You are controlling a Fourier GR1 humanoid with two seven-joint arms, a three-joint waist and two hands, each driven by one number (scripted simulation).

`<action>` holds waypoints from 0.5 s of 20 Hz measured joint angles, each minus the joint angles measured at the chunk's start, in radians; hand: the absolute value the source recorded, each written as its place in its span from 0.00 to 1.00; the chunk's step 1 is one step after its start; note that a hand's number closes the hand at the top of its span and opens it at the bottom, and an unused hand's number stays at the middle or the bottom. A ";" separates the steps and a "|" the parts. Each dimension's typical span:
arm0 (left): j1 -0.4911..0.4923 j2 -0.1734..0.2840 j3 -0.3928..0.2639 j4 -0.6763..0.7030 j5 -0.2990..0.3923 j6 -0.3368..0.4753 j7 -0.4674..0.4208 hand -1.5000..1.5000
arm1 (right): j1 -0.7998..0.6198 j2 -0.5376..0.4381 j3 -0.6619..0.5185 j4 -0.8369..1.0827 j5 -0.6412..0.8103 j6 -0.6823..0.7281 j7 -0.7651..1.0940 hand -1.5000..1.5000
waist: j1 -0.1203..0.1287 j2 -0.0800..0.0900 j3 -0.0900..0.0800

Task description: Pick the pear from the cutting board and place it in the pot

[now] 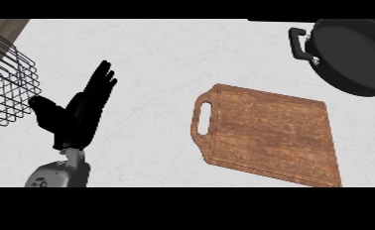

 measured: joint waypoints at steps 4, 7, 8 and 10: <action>-0.002 0.002 0.004 0.002 0.002 -0.003 0.002 0.50 | -0.062 0.016 0.047 0.151 0.060 -0.041 -0.074 1.00 | 0.004 0.002 0.001; -0.016 -0.002 0.009 0.001 -0.001 0.007 0.011 0.50 | -0.090 0.040 0.033 0.247 0.047 -0.035 -0.093 0.00 | 0.003 0.003 0.001; -0.025 -0.002 0.009 0.000 0.000 0.008 0.019 0.50 | -0.095 0.058 0.022 0.276 0.038 -0.044 -0.087 0.00 | 0.003 0.003 0.001; -0.023 -0.001 0.010 -0.005 0.004 0.005 0.022 0.50 | -0.115 0.085 0.007 0.331 0.026 -0.045 -0.064 0.00 | 0.004 0.003 0.001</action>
